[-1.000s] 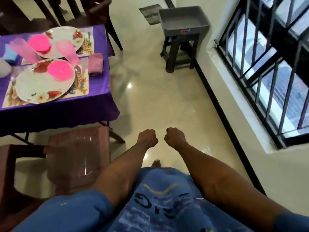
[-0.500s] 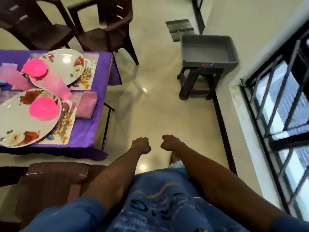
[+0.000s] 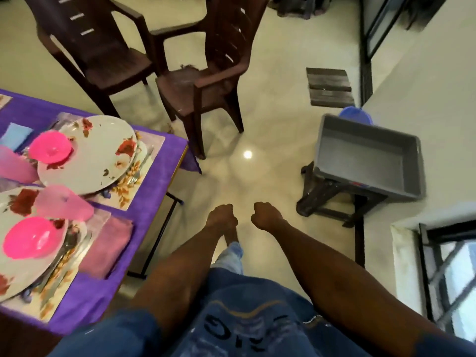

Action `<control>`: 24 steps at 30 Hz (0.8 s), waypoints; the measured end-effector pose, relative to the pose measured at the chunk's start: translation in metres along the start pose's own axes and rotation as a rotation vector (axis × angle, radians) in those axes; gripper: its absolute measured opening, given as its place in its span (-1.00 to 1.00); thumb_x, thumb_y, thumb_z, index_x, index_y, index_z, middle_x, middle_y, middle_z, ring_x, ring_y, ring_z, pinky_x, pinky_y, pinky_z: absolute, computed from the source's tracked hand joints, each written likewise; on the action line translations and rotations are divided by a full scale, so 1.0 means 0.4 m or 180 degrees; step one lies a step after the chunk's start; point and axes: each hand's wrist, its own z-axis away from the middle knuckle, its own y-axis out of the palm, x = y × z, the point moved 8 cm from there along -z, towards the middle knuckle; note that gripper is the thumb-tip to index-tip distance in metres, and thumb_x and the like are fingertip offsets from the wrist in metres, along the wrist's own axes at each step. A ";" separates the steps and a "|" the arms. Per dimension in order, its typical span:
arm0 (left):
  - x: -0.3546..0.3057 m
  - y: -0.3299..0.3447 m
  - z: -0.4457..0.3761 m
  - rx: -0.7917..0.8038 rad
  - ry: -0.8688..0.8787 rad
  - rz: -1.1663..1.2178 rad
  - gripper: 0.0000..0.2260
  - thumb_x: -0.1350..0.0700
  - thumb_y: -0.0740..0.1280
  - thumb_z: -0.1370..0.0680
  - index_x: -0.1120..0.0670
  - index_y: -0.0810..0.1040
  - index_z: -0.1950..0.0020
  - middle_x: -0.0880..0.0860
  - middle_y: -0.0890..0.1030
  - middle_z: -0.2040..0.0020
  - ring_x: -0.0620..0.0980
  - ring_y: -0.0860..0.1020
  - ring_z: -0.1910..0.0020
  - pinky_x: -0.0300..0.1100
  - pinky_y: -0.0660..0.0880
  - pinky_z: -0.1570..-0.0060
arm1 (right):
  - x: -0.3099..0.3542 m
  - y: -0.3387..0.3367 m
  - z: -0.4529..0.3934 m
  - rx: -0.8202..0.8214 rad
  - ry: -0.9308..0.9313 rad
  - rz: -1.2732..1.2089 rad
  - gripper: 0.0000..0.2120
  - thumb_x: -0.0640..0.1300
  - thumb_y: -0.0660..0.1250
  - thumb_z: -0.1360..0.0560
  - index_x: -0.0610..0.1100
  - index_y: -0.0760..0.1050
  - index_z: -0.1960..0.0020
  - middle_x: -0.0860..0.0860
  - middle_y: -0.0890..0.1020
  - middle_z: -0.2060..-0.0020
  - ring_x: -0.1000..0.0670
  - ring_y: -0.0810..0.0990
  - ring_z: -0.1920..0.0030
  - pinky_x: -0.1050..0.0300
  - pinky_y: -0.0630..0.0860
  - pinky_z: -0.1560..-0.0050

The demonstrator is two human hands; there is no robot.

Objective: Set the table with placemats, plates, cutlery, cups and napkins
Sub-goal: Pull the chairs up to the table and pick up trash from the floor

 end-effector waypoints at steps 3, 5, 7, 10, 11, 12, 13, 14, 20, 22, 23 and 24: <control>-0.001 -0.121 -0.153 -0.0059 -0.0007 0.0039 -0.65 0.11 0.27 -0.53 0.14 0.45 -0.32 0.16 0.51 -0.31 0.16 0.48 -0.29 -0.05 0.43 -0.21 | 0.038 -0.117 -0.150 -0.0086 -0.0119 0.0013 -0.75 -0.19 0.21 -0.50 -0.26 0.46 -0.14 -0.21 0.57 -0.16 -0.23 0.55 -0.15 0.04 0.47 -0.08; 0.002 -0.217 -0.261 -0.0055 -0.0061 0.0033 -0.64 0.10 0.27 -0.53 0.15 0.45 -0.32 0.16 0.51 -0.31 0.17 0.48 -0.29 -0.04 0.44 -0.20 | 0.073 -0.205 -0.258 -0.0122 -0.0108 -0.0038 -0.76 -0.21 0.20 -0.49 -0.27 0.47 -0.12 -0.21 0.58 -0.14 -0.23 0.55 -0.14 0.07 0.45 -0.03; 0.002 -0.309 -0.349 -0.0109 -0.0090 0.0038 -0.67 0.12 0.25 -0.52 0.17 0.46 -0.27 0.18 0.52 -0.27 0.19 0.49 -0.25 -0.03 0.45 -0.15 | 0.113 -0.294 -0.340 -0.0196 -0.0136 -0.0120 -0.76 -0.23 0.19 -0.48 -0.27 0.47 -0.12 -0.20 0.58 -0.13 -0.22 0.55 -0.14 0.10 0.43 -0.01; -0.011 -0.445 -0.491 -0.0277 -0.0173 0.0111 -0.72 0.16 0.23 -0.50 0.17 0.47 -0.19 0.20 0.54 -0.23 0.22 0.50 -0.21 -0.02 0.46 -0.11 | 0.167 -0.431 -0.482 -0.0350 -0.0222 -0.0217 -0.70 -0.24 0.18 -0.49 -0.26 0.47 -0.19 -0.18 0.58 -0.17 -0.20 0.53 -0.18 0.06 0.45 -0.09; -0.018 -0.481 -0.529 -0.0345 -0.0208 0.0147 -0.72 0.16 0.23 -0.49 0.16 0.48 -0.19 0.19 0.54 -0.22 0.22 0.51 -0.20 -0.02 0.46 -0.11 | 0.177 -0.468 -0.526 -0.0392 -0.0228 -0.0230 -0.70 -0.24 0.18 -0.49 -0.26 0.46 -0.20 -0.17 0.57 -0.17 -0.20 0.54 -0.19 0.05 0.45 -0.10; -0.028 -0.510 -0.564 -0.0415 -0.0207 0.0164 -0.73 0.15 0.23 -0.49 0.15 0.48 -0.18 0.18 0.55 -0.21 0.21 0.52 -0.19 -0.02 0.47 -0.11 | 0.186 -0.498 -0.566 -0.0430 -0.0244 -0.0217 -0.70 -0.23 0.18 -0.49 -0.25 0.46 -0.19 -0.16 0.58 -0.17 -0.20 0.54 -0.19 0.04 0.46 -0.11; -0.041 -0.544 -0.615 -0.0486 -0.0196 0.0175 -0.73 0.15 0.23 -0.49 0.14 0.48 -0.17 0.18 0.55 -0.20 0.21 0.53 -0.17 -0.02 0.47 -0.10 | 0.193 -0.535 -0.624 -0.0468 -0.0278 -0.0193 -0.71 -0.23 0.18 -0.50 -0.24 0.46 -0.20 -0.16 0.58 -0.17 -0.20 0.54 -0.19 0.03 0.46 -0.12; -0.052 -0.572 -0.658 -0.0572 -0.0176 0.0168 -0.74 0.16 0.23 -0.49 0.15 0.49 -0.17 0.19 0.56 -0.18 0.22 0.54 -0.15 -0.02 0.48 -0.08 | 0.197 -0.567 -0.671 -0.0514 -0.0303 -0.0176 -0.70 -0.22 0.19 -0.51 -0.24 0.46 -0.21 -0.16 0.57 -0.18 -0.20 0.54 -0.21 0.02 0.46 -0.15; -0.123 -0.764 -0.950 -0.1181 -0.0292 0.0293 -0.76 0.22 0.21 -0.49 0.20 0.51 -0.13 0.21 0.57 -0.12 0.24 0.53 -0.09 0.01 0.49 -0.04 | 0.217 -0.804 -0.993 -0.0823 -0.0665 0.0045 -0.70 -0.24 0.22 -0.49 -0.22 0.50 -0.20 -0.17 0.59 -0.12 -0.22 0.57 -0.15 -0.03 0.50 -0.18; -0.150 -0.833 -1.036 -0.1360 -0.0387 0.0294 -0.74 0.21 0.23 -0.51 0.20 0.51 -0.18 0.22 0.56 -0.14 0.25 0.52 -0.11 0.04 0.48 -0.06 | 0.232 -0.898 -1.095 -0.0823 -0.0836 0.0222 -0.76 -0.25 0.23 -0.48 -0.21 0.50 -0.12 -0.16 0.61 -0.04 -0.23 0.58 -0.06 -0.02 0.51 -0.06; -0.160 -0.861 -1.066 -0.1436 -0.0446 0.0318 -0.74 0.20 0.23 -0.52 0.20 0.51 -0.19 0.23 0.56 -0.15 0.26 0.52 -0.11 0.05 0.47 -0.07 | 0.242 -0.937 -1.128 -0.0840 -0.0930 0.0304 -0.80 -0.24 0.24 -0.48 -0.21 0.50 -0.09 -0.16 0.61 -0.01 -0.23 0.59 -0.02 -0.01 0.49 -0.02; -0.168 -0.892 -1.101 -0.1505 -0.0519 0.0384 -0.74 0.20 0.23 -0.52 0.20 0.50 -0.20 0.24 0.56 -0.14 0.28 0.52 -0.10 0.06 0.47 -0.06 | 0.257 -0.986 -1.160 -0.0882 -0.1043 0.0354 -0.81 -0.23 0.25 -0.49 -0.21 0.51 -0.08 -0.17 0.61 0.01 -0.24 0.59 0.00 -0.01 0.49 0.01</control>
